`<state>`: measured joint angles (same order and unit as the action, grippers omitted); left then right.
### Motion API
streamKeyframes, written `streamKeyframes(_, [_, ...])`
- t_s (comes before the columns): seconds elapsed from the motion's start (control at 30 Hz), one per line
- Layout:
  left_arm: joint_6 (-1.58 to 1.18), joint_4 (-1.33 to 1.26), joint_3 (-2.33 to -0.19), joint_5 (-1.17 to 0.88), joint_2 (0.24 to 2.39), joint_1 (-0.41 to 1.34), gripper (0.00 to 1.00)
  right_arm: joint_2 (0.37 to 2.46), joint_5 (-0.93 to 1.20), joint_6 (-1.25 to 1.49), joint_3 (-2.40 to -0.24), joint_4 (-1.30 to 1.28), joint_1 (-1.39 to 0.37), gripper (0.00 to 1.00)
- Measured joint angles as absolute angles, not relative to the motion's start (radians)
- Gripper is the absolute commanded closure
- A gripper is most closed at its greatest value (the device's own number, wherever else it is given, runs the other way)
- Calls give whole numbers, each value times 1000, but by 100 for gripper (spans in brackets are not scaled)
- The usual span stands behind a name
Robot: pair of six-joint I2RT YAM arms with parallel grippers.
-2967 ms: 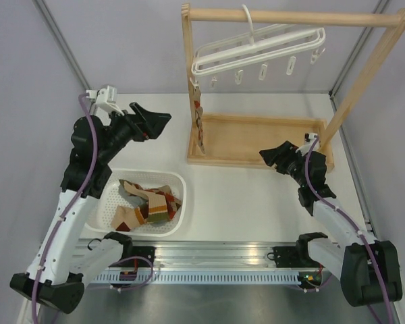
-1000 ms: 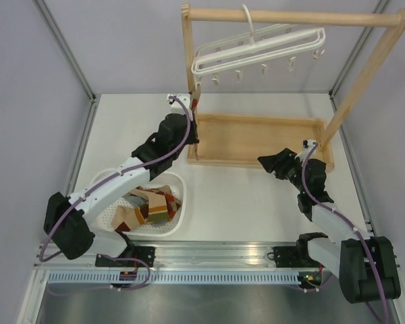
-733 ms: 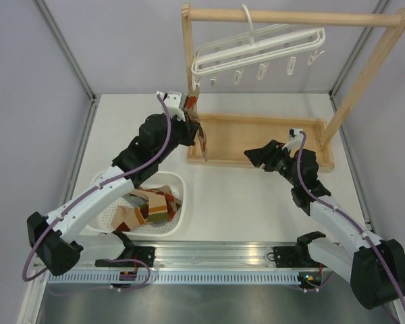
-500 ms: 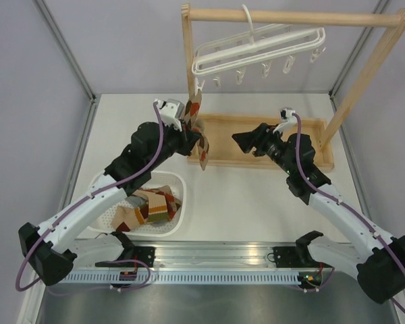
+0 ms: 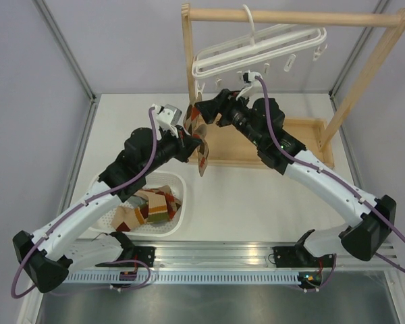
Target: Remove the socks clipped to the hanger
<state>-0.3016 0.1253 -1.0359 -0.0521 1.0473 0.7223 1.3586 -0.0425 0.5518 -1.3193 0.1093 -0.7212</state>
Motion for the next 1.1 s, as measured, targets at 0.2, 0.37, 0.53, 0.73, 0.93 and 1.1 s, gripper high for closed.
streamKeyframes(0.2, [-302,125,-1036,-53,1053,722,98,1451,-93,532,-1411,70,-736,30])
streamKeyframes(0.37, [-302,126,-1036,-53,1053,719,98,1492,-117,519,-1470,49,-736,30])
streamKeyframes(0.53, [-302,125,-1036,-54,1053,713,98,1553,-134,508,-1564,36,-736,30])
streamKeyframes(0.73, [-302,125,-1036,-54,1052,705,98,1606,-148,499,-1624,20,-736,30])
streamKeyframes(0.93, [-302,125,-1036,-55,1052,701,98,1639,-175,486,-1666,0,-738,31])
streamKeyframes(1.1, [-302,125,-1036,-58,1052,690,98,1662,-201,473,-1712,-25,-738,36])
